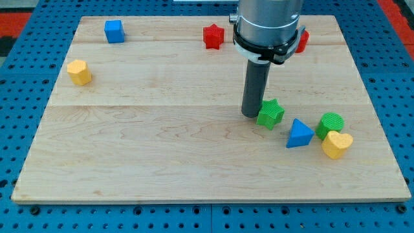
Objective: Place the yellow hexagon to the top left of the green star
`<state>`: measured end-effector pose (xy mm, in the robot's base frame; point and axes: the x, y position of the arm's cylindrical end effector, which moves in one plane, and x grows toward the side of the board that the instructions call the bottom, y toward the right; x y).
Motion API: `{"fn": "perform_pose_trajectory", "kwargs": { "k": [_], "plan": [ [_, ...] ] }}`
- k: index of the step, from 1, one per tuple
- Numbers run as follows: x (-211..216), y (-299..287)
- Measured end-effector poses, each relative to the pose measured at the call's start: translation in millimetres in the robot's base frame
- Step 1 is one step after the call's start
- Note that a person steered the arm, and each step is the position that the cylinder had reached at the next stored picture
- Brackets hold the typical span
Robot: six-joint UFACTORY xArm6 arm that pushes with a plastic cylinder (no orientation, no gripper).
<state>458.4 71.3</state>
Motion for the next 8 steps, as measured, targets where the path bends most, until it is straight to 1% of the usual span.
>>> {"fn": "perform_pose_trajectory", "kwargs": {
  "k": [1,2,3,4,5,6,8],
  "plan": [
    [-17,-58],
    [-55,-124],
    [-114,-163],
    [-156,-239],
    [-160,-344],
    [-126,-376],
    [-93,-303]
  ]
}}
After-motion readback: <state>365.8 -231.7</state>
